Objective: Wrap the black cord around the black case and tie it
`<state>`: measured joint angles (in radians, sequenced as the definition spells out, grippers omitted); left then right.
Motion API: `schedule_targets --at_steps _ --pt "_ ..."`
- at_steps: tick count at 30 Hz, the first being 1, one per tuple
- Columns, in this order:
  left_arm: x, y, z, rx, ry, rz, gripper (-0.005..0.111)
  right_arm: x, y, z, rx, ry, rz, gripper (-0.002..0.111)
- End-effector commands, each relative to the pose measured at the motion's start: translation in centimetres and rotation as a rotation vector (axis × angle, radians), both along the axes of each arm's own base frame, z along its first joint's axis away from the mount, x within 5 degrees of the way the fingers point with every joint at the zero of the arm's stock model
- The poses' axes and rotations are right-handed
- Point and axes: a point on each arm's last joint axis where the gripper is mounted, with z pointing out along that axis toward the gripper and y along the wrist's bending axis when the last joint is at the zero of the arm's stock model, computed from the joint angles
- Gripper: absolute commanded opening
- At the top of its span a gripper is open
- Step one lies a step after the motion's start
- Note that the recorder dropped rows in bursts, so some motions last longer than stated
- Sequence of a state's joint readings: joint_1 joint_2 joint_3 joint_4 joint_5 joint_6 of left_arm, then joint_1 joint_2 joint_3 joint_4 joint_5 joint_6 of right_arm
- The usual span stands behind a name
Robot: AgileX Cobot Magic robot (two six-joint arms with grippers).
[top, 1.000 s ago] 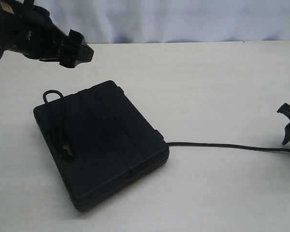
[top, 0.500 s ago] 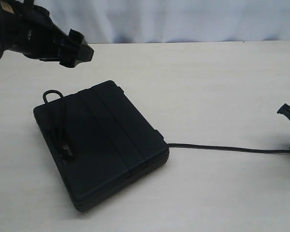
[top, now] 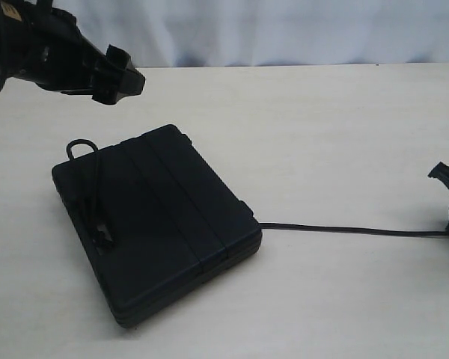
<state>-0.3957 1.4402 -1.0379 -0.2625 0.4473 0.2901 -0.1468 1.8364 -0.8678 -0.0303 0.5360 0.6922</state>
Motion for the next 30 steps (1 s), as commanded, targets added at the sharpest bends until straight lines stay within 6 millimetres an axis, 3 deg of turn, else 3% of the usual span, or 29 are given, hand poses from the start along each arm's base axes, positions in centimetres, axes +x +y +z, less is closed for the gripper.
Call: schedule_targets --at_steps 1,5,10,14,18,24,30 --pt "0.1 0.0 0.1 -0.004 -0.018 0.001 0.075 0.1 -0.3 -0.3 -0.012 -0.006 0.019 0.044" --pt "0.1 0.0 0.1 0.001 -0.021 -0.004 0.075 0.2 -0.3 -0.2 -0.014 -0.012 0.026 0.038" --pt "0.1 0.0 0.1 0.008 -0.026 -0.012 0.075 0.4 -0.3 -0.2 -0.033 -0.025 0.13 0.004" --pt "0.1 0.0 0.1 0.024 -0.033 -0.02 0.075 1.0 -0.2 1.1 -0.072 -0.108 0.237 0.004" --pt "0.1 0.2 0.0 0.051 -0.027 -0.031 0.075 2.0 0.1 4.6 -0.167 -0.211 0.443 0.004" --pt "-0.4 0.7 0.4 0.155 -0.025 -0.073 0.075 2.8 2.7 10.0 -0.353 -0.346 0.772 0.004" --pt "-2.0 1.5 1.7 0.147 0.02 -0.033 0.075 3.0 5.8 10.3 -0.382 -0.387 0.952 0.004"
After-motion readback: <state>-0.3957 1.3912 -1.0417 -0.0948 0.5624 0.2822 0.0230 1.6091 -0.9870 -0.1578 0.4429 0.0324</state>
